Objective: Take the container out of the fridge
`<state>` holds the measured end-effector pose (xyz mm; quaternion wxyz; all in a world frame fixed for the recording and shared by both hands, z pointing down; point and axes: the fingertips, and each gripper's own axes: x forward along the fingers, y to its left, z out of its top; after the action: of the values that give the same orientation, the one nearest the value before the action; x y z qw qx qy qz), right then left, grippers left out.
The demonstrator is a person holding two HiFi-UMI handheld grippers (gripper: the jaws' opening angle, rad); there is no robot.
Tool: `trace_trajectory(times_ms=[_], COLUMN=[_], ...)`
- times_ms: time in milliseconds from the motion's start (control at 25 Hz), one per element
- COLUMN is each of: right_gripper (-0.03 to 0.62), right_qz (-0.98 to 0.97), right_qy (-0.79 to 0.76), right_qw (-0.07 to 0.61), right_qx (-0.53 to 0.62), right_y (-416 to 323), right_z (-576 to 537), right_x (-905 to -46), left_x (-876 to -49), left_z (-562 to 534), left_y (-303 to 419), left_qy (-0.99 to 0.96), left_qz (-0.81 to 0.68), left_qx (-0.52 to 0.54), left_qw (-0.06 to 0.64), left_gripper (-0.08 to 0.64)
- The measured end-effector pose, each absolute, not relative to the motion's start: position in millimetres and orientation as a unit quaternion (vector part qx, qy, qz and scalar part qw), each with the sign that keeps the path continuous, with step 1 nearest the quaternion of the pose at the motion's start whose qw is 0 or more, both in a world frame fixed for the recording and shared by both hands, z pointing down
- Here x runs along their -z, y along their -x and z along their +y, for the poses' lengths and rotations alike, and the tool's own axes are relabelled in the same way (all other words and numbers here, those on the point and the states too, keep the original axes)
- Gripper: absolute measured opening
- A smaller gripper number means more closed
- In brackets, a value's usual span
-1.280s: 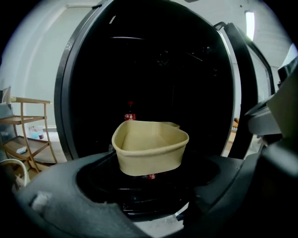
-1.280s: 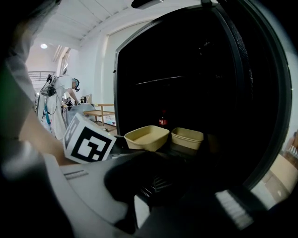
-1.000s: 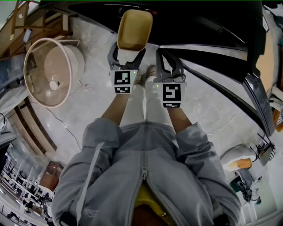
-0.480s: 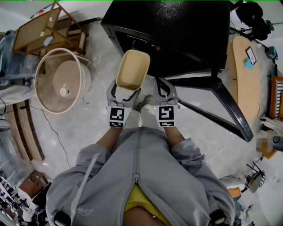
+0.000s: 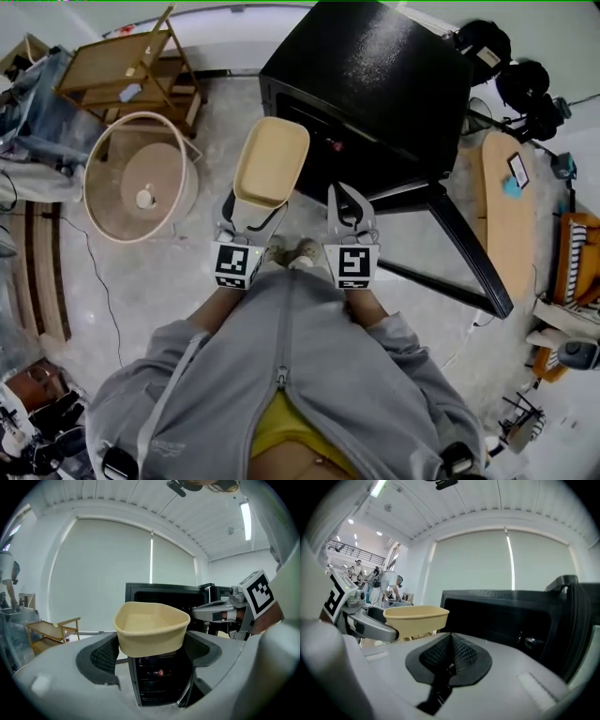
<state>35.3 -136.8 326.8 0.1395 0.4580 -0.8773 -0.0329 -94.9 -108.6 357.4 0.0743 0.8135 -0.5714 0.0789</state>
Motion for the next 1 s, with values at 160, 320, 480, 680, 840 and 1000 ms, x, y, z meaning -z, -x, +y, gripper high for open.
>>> trace_trajectory(times_ms=[160,320,480,680,840,1000], right_gripper=[0.000,0.000,0.000,0.000,0.000,0.000], right_qz=[-0.879,-0.882,-0.884,-0.881,-0.876,-0.875], right_qy=[-0.458,-0.455,-0.453,-0.457,-0.470,-0.472], right_qw=[0.118,0.097,0.076,0.060,0.061,0.058], right_qx=[0.053,0.069,0.092,0.108,0.093,0.094], right_y=[-27,-21,-13,-9,-13,-15], right_z=[-131,-129,-136,-149,-156,-152], right_x=[-295,-271,-242,-217,-210,-208], left_x=[-325,-296,-265,-233,-223,-223], left_z=[-106,-111,-125,-136,-139,-138], left_y=[110,131,158,168,162,157], left_qy=[-0.805,-0.782,-0.759,-0.748,-0.752,-0.756], left_qz=[-0.588,-0.620,-0.651,-0.663,-0.659,-0.654], left_qx=[-0.055,-0.040,-0.027,-0.018,-0.020,-0.018], left_qw=[0.058,0.046,0.018,0.004,0.002,0.006], left_gripper=[0.443,0.445,0.445,0.446,0.445,0.446])
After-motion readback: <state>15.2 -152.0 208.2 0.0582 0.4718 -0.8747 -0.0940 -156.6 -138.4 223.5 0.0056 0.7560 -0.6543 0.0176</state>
